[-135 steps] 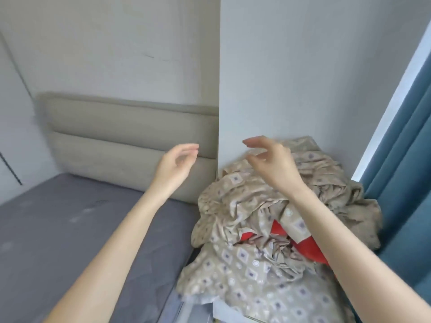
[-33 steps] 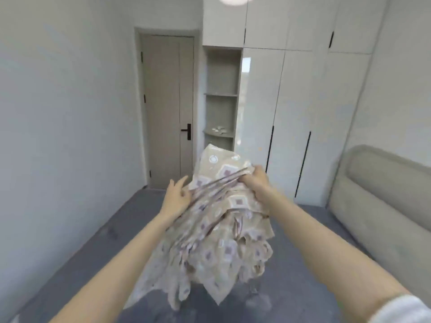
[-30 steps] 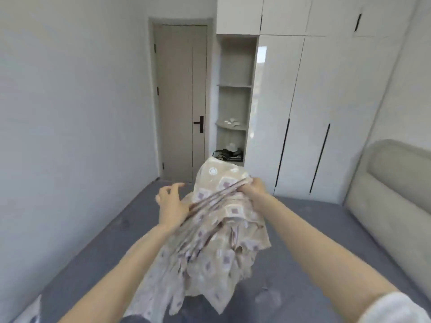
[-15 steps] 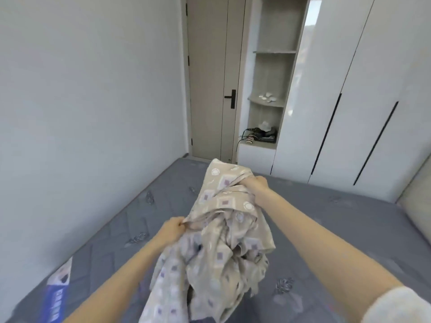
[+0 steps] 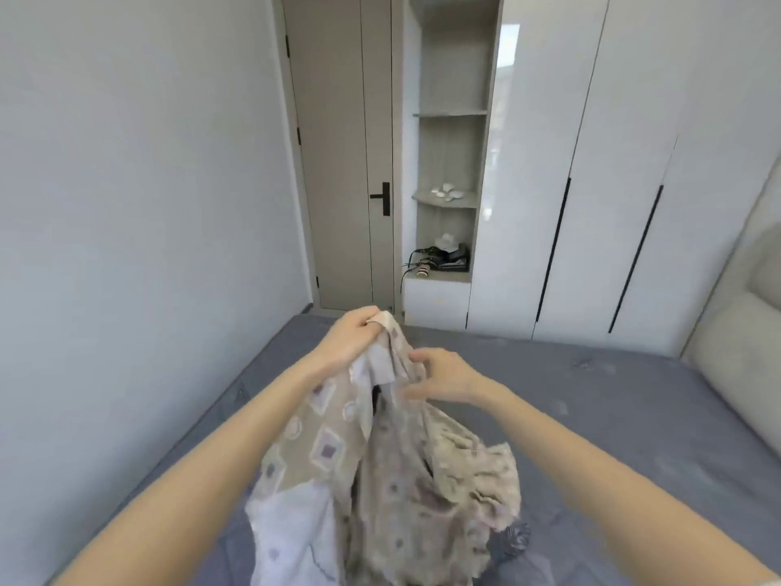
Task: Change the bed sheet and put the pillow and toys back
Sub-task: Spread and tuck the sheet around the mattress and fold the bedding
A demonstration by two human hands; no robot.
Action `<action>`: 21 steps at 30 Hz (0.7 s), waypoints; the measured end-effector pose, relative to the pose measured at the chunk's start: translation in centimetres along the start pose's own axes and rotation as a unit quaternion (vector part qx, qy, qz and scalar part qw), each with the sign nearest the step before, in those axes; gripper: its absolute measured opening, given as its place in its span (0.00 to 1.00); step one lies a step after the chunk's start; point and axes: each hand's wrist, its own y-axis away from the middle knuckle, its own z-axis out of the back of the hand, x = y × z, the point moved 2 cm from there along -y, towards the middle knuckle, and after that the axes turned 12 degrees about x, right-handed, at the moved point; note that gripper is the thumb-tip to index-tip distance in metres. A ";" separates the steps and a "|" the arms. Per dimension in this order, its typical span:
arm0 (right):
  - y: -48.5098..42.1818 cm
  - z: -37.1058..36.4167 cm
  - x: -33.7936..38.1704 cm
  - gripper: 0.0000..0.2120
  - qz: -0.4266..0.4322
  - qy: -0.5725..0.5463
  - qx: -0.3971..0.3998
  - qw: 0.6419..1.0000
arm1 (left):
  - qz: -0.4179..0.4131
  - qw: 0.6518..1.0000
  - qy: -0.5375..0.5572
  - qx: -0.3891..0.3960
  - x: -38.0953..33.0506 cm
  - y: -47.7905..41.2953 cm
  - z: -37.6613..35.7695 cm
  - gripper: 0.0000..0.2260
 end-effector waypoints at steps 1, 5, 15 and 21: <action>-0.4 -1.0 -0.4 0.10 -0.005 -0.012 -0.027 1.000 | -0.006 1.000 0.016 0.004 0.0 -0.2 -0.2 0.07; -2.1 -2.2 -2.2 0.19 -0.060 -0.045 -0.158 0.985 | -0.011 0.998 0.027 0.050 1.0 -0.8 0.7 0.09; -2.0 4.5 0.1 0.12 -0.028 -0.202 -0.375 0.904 | -0.037 0.990 -0.097 0.094 5.6 -2.3 1.7 0.15; -1.2 7.5 1.0 0.16 -0.009 -0.310 -0.417 0.855 | 0.035 0.996 -0.062 -0.062 7.9 -3.1 0.0 0.14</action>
